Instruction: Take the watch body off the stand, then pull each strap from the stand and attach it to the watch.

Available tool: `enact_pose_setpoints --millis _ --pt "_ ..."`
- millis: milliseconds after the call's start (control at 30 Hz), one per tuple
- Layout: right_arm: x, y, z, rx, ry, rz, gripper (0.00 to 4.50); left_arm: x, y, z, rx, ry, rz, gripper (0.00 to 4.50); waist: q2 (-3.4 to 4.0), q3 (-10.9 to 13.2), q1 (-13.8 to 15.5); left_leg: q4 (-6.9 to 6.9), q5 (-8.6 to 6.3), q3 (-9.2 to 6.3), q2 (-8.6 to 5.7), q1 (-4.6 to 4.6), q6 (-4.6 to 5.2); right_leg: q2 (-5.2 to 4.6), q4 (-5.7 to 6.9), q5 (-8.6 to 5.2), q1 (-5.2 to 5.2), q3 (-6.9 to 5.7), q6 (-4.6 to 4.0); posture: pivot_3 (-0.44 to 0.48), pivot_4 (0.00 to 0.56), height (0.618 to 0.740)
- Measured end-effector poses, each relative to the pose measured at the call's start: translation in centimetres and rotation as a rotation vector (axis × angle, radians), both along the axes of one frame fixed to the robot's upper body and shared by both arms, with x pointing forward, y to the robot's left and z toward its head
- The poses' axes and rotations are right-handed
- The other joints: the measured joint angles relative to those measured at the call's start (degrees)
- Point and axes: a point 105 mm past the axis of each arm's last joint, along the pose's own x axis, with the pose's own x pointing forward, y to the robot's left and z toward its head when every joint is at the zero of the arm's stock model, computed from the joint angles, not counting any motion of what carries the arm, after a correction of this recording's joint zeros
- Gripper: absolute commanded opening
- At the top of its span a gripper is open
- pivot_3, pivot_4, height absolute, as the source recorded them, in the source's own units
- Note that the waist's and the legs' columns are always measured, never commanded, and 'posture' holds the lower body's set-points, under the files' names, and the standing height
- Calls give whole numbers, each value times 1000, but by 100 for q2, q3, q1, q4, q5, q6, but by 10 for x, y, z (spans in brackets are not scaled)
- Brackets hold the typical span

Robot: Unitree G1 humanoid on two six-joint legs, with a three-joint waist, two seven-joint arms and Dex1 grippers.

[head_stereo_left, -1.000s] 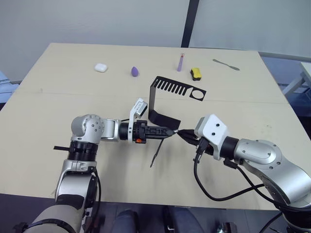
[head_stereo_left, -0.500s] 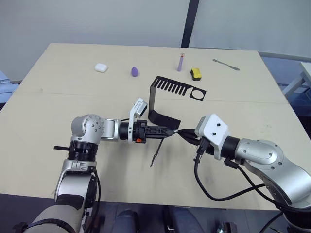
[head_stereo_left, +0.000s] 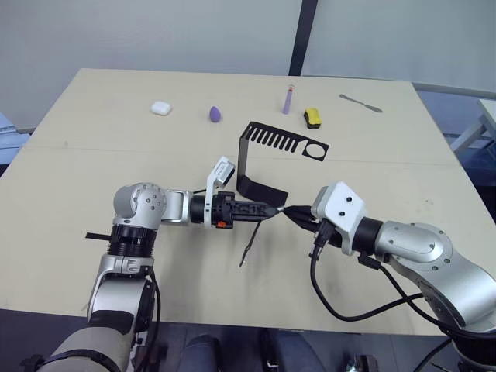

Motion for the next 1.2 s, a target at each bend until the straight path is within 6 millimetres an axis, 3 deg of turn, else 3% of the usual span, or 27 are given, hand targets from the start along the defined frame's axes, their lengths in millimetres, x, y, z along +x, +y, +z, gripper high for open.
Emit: enact_pose_setpoints --millis 1067,1167,1200 --pt "-2 -1 3 -10 -11 8 206 1 1 -1 8 -18 -3 1579 0 0 0 -1 0 0 0 0 0 0 -1 0 0 0 0 0 150 740" --pt "-2 -2 3 -13 -12 5 989 1 2 -1 13 -27 -7 1579 0 0 0 -2 0 0 0 0 0 0 -1 0 0 0 0 0 150 740" --pt "-2 -3 3 -13 -12 0 1443 0 2 -1 21 -38 -12 1579 0 0 1 -2 0 0 0 0 0 0 -2 0 0 0 0 0 150 740"
